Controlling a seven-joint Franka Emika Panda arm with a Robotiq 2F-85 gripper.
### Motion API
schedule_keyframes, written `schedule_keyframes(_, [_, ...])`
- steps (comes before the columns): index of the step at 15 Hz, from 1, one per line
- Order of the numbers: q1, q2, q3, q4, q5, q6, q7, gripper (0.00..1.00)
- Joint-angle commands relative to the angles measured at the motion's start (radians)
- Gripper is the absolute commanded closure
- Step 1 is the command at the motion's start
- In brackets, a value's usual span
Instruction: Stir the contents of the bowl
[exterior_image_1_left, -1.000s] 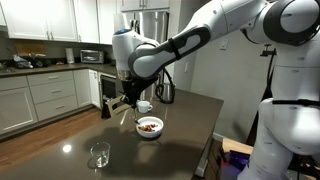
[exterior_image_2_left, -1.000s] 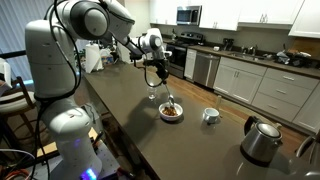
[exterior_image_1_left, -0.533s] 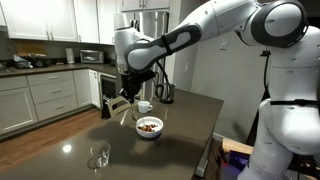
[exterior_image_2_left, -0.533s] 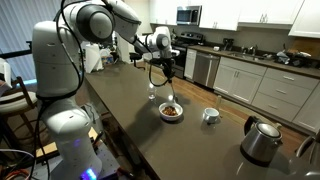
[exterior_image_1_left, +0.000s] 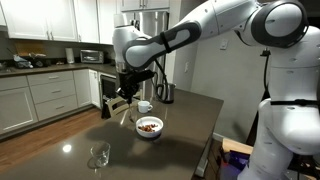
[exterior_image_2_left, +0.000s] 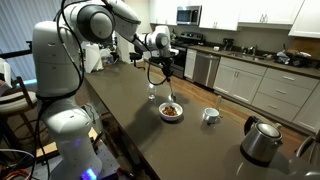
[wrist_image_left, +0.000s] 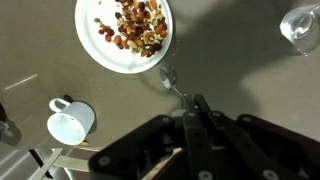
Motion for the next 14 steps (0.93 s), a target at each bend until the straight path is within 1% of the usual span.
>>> schedule_keyframes(1, [0.024, -0.048, 0.004, -0.018, -0.048, -0.010, 0.077, 0.96])
schedule_keyframes(4, [0.024, -0.048, -0.003, -0.007, -0.099, -0.011, 0.140, 0.96])
schedule_keyframes(6, [0.013, -0.041, -0.009, 0.002, -0.109, -0.025, 0.165, 0.96])
schedule_keyframes(8, [0.005, -0.030, -0.018, 0.011, -0.097, -0.045, 0.182, 0.96])
schedule_keyframes(14, [-0.009, -0.017, -0.027, 0.034, -0.064, -0.171, 0.241, 0.96])
